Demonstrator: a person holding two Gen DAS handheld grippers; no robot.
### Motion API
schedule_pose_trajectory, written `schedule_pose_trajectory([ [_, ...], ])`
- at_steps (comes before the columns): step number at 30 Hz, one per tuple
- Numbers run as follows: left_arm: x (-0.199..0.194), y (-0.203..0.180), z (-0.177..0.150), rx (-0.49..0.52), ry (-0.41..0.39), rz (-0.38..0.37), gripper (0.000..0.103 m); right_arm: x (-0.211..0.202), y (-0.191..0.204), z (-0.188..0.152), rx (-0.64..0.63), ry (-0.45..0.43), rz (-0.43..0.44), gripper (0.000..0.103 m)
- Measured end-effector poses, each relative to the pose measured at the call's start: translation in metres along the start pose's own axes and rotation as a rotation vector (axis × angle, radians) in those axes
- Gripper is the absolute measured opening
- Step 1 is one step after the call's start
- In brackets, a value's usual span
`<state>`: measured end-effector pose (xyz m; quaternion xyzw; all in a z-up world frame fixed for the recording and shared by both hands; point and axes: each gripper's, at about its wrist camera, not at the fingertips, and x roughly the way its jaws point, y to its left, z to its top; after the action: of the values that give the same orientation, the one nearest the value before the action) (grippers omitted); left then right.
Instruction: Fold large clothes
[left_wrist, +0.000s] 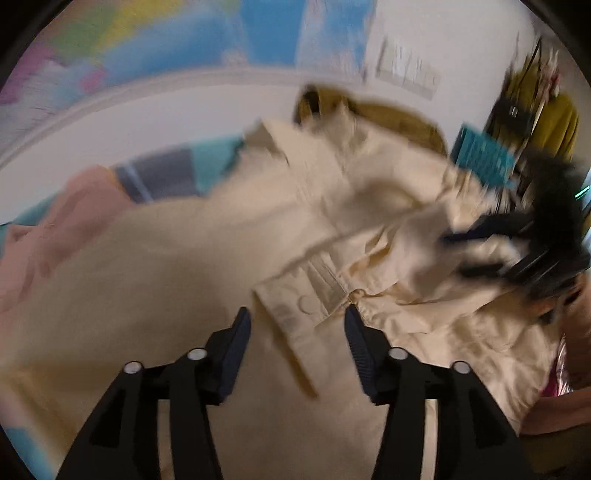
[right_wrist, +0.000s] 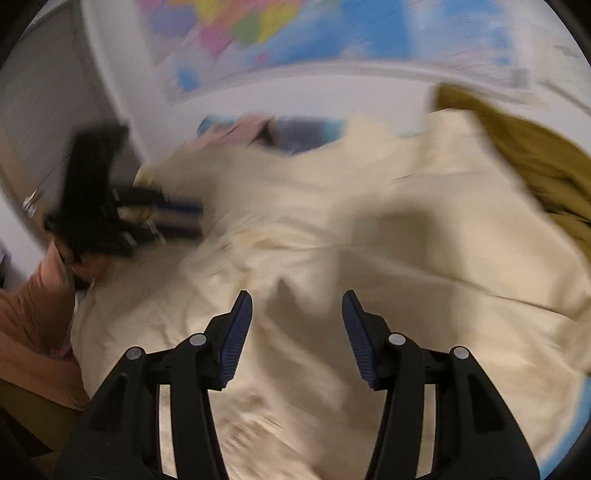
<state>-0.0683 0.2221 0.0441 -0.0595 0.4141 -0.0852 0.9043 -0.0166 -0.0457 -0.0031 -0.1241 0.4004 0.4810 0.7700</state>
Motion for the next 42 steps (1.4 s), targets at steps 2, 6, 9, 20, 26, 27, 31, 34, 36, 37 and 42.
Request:
schedule_pose_trajectory([
  [2,-0.032,0.004,-0.010,0.005,-0.067,0.035,0.058,0.029,0.014,0.007,-0.033,0.058,0.021,0.049],
  [6,-0.089,0.026,-0.037,-0.023,-0.134,0.198,0.065,0.073,0.022,0.010,-0.027,0.163,0.032,0.051],
  [9,-0.114,0.049,-0.062,-0.079,-0.126,0.275,0.068,0.070,0.023,0.013,0.005,0.145,0.034,0.051],
  [20,-0.086,0.098,-0.126,-0.215,0.020,0.231,0.053,0.039,0.123,0.026,-0.154,0.028,0.309,0.052],
  [26,-0.100,0.114,-0.129,-0.276,-0.011,0.183,0.009,0.077,0.203,0.029,-0.267,0.082,0.494,0.053],
  [27,-0.103,0.115,-0.128,-0.276,-0.017,0.180,0.009,0.089,0.215,0.033,-0.266,0.092,0.515,0.054],
  [31,-0.114,0.116,-0.124,-0.262,-0.027,0.161,0.008,0.127,0.236,0.037,-0.254,0.144,0.554,0.069],
  [34,-0.119,0.112,-0.119,-0.240,-0.031,0.137,0.008,0.159,0.251,0.038,-0.263,0.188,0.504,0.067],
  [36,-0.121,0.109,-0.113,-0.226,-0.026,0.132,0.008,0.168,0.258,0.038,-0.260,0.212,0.500,0.028],
  [37,-0.122,0.107,-0.110,-0.213,-0.028,0.138,0.008,0.167,0.261,0.039,-0.273,0.210,0.517,0.018],
  [42,-0.163,0.090,-0.071,-0.163,-0.156,0.110,0.034,0.085,0.248,0.074,-0.292,0.040,0.616,0.010],
])
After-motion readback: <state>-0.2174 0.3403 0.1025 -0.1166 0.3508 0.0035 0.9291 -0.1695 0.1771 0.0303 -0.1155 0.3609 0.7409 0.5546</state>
